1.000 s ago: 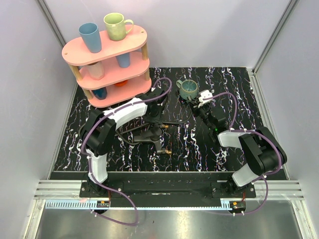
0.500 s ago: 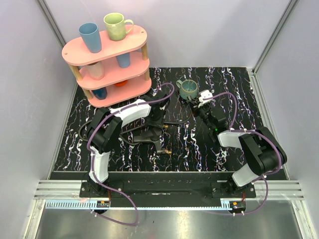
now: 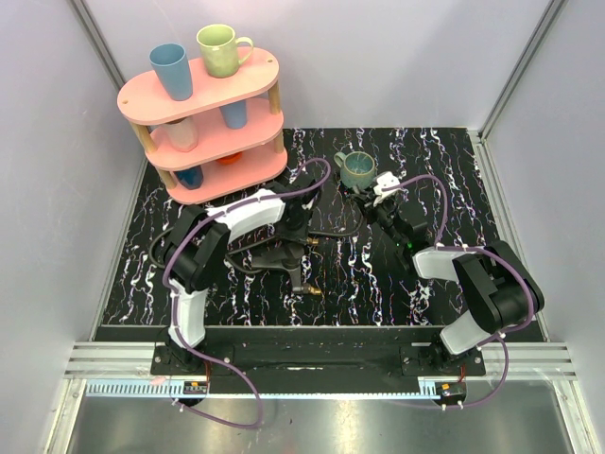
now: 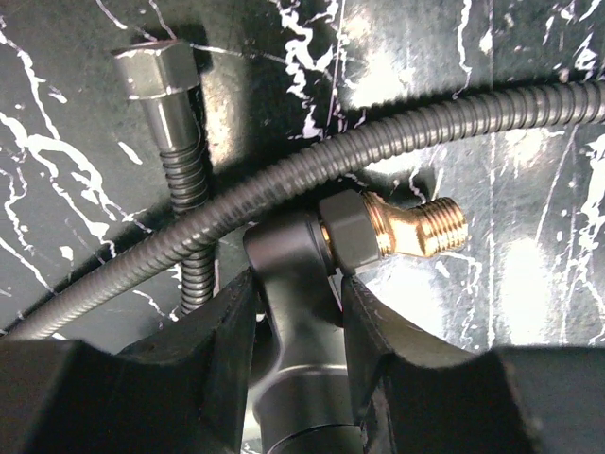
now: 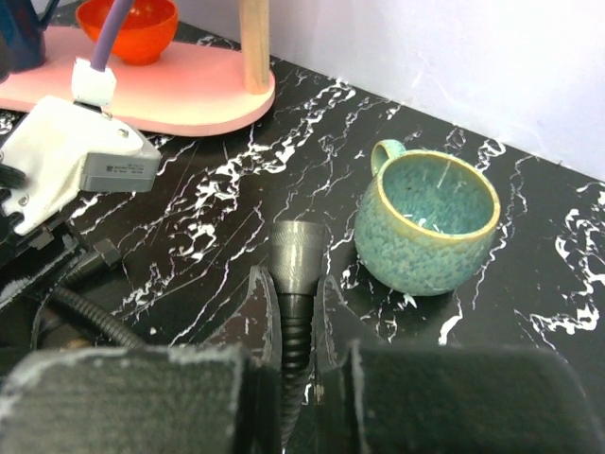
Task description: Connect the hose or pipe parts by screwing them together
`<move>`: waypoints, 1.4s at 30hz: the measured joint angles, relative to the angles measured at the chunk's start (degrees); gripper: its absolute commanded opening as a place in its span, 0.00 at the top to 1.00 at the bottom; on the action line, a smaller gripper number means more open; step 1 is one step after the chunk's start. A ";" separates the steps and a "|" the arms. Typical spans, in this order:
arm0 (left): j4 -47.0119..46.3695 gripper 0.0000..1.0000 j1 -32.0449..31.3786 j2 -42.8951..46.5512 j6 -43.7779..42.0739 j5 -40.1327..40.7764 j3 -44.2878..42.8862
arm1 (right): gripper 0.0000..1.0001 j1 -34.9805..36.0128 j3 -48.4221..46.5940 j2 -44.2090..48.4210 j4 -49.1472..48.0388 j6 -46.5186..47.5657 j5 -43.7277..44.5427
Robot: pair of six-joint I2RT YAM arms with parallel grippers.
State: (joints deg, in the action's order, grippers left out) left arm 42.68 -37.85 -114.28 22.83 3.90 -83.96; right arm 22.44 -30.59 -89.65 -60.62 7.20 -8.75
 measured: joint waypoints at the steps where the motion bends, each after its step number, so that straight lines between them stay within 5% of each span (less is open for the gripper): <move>1: -0.07 1.00 0.00 0.39 -0.33 0.17 0.42 | 1.00 0.00 -0.17 0.00 0.90 0.31 -0.44; 16: 3.63 1.00 0.07 23.69 -5.70 -2.10 8.72 | 1.00 0.00 -10.69 4.52 24.39 11.63 -5.66; 24: 1.92 1.00 1.62 28.83 -8.09 -2.47 11.54 | 1.00 0.17 -12.09 6.03 30.23 12.74 -10.23; 26: 1.44 0.81 2.73 28.63 -8.28 -3.02 12.31 | 1.00 0.50 -10.38 6.51 30.08 13.11 -10.93; 28: 0.74 0.44 3.61 28.52 -8.92 -4.07 12.41 | 1.00 0.83 -9.16 6.56 30.56 13.11 -10.80; 34: -1.33 0.35 3.08 24.92 -11.04 -5.66 9.77 | 1.00 0.98 -7.58 8.13 32.30 12.83 -9.35; 42: -0.39 0.37 -2.54 10.05 -13.05 -2.16 -5.46 | 1.00 0.98 -5.97 10.25 30.71 11.72 -6.80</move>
State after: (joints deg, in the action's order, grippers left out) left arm 42.28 -40.38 -104.22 9.78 1.74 -89.43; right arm 23.42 -36.56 -79.40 -29.91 18.92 -15.55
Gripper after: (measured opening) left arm 0.646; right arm 0.095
